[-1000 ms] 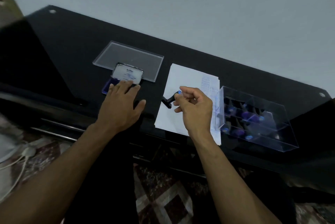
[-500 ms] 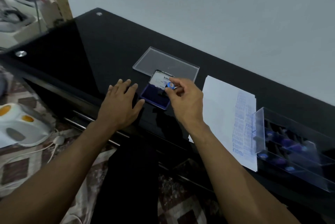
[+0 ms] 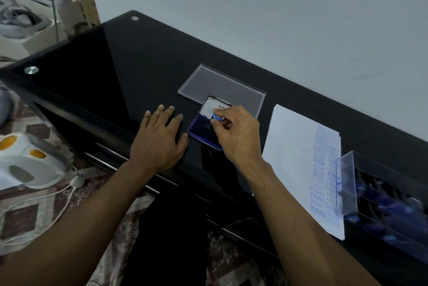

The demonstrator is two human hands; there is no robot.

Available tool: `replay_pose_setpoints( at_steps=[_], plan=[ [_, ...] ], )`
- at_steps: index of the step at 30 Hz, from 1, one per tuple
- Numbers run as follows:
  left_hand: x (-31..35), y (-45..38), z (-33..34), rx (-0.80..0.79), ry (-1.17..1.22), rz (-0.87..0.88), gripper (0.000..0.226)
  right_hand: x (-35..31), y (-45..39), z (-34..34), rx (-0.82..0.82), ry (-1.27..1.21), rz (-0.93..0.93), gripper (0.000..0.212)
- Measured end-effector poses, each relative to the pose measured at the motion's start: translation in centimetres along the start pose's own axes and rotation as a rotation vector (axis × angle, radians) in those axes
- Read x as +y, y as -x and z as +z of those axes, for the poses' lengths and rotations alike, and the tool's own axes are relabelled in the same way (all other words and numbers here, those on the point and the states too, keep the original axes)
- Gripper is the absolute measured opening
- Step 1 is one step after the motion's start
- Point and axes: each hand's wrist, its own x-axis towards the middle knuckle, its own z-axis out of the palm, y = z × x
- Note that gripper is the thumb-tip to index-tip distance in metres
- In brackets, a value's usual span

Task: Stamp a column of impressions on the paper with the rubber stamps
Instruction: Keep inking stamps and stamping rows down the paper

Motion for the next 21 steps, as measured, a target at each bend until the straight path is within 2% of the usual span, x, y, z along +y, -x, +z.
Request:
replay_pose_setpoints(
  at_steps=[9, 21],
  plan=[
    [-0.02, 0.02, 0.35, 0.022, -0.011, -0.005, 0.067, 0.47, 0.20, 0.52, -0.054, 0.062, 0.036, 0.024],
    [-0.04, -0.04, 0.58, 0.026, -0.019, -0.018, 0.071, 0.53, -0.07, -0.01, -0.069, 0.003, 0.058, 0.023]
  ],
)
